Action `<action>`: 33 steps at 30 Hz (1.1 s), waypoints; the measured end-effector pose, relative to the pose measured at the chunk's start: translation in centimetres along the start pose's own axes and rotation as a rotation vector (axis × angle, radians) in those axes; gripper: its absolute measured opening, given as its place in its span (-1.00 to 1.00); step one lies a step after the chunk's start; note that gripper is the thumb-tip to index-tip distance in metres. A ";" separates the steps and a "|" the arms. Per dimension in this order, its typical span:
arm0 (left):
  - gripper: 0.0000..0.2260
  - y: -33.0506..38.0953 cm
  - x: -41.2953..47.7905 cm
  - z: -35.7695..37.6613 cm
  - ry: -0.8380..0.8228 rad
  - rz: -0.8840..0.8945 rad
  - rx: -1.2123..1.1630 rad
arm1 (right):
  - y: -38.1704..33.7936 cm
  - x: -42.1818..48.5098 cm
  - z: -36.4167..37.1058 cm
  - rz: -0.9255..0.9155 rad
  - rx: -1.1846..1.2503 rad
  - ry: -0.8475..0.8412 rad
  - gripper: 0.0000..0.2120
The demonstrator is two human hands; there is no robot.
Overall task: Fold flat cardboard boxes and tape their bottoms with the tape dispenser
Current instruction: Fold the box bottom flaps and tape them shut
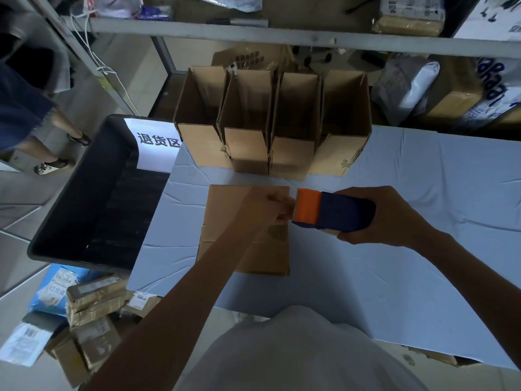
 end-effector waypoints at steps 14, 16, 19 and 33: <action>-0.67 -3.7 0.8 -5.8 0.260 -0.116 0.108 | 4.1 -1.6 0.8 0.175 -0.245 -0.161 -0.42; -0.69 -3.8 1.0 -5.5 0.271 -0.092 0.140 | 4.2 -1.6 0.7 0.180 -0.275 -0.176 -0.44; -0.71 -4.5 0.9 -5.2 0.274 -0.064 0.189 | 4.2 -1.4 0.5 0.188 -0.275 -0.205 -0.44; -0.92 -7.3 0.0 -3.9 0.431 0.189 0.255 | 5.2 -1.9 2.3 0.240 -0.267 -0.280 -0.47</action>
Point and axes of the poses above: each hand's wrist, its own x-axis towards the middle knuckle, its own z-axis out of the palm, y = z × x, the point moved 5 cm from there along x, towards the middle knuckle, and after that the axes turned 8 degrees about -x, right-handed, at the moved point
